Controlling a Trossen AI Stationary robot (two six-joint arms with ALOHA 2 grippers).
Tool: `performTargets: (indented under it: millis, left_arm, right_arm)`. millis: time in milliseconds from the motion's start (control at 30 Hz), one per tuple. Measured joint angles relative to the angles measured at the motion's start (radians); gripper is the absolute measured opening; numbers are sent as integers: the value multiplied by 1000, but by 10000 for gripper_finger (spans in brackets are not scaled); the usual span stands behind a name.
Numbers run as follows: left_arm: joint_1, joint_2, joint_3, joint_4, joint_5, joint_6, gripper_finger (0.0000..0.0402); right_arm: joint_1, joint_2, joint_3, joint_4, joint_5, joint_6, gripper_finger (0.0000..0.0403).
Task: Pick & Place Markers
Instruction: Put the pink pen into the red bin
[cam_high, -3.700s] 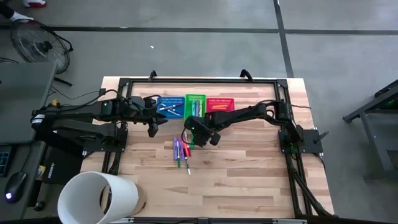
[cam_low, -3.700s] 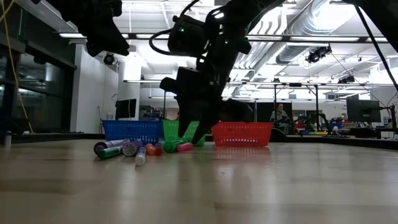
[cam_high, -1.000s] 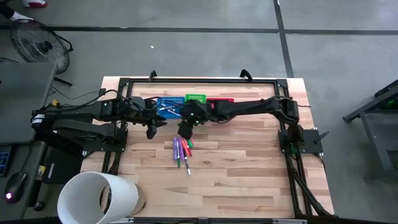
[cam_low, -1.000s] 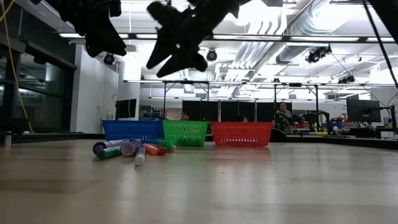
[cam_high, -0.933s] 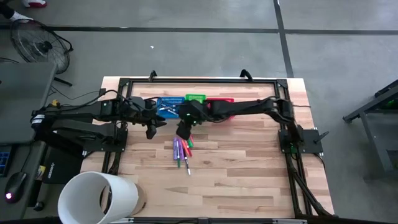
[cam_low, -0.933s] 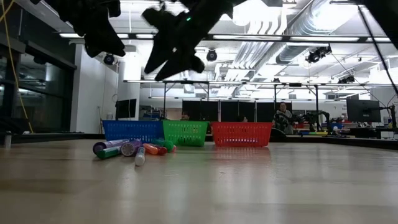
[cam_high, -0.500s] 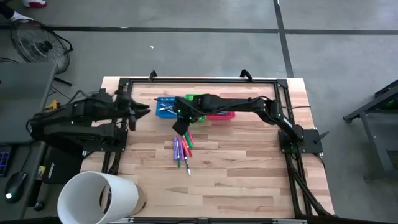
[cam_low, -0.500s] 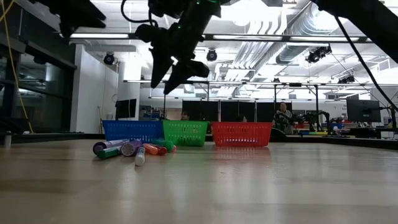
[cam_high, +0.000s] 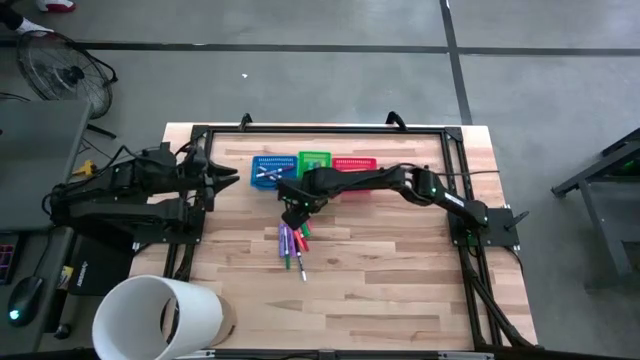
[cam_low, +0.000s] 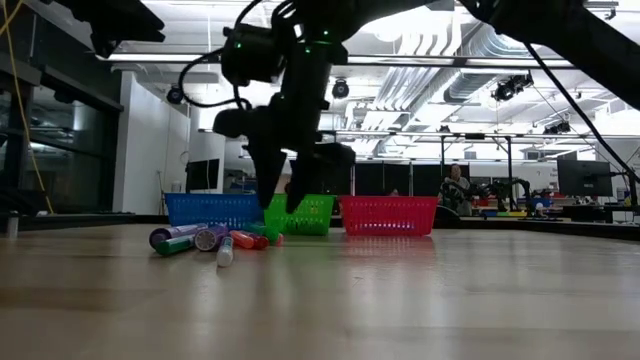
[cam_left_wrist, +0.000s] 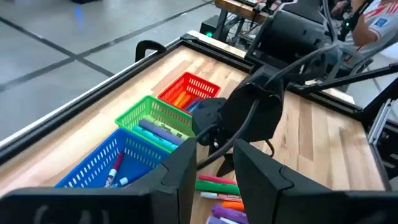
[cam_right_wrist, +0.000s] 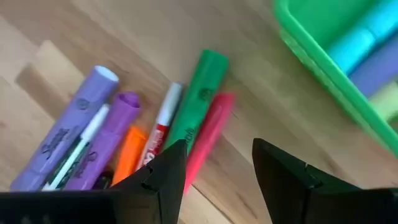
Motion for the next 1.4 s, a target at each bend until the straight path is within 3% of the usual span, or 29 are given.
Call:
performTargets:
  millis: [533,1000,1400]
  left_arm:
    - [0,0,-1,-38,28,133,105]
    - [0,0,-1,-77,93,139,105]
    - [0,0,-1,-91,107,158,105]
  right_arm:
    - [9,12,-19,15,55,161,172]
    - [33,61,-18,32,81,190,172]
    - [93,62,-17,-66,78,343,172]
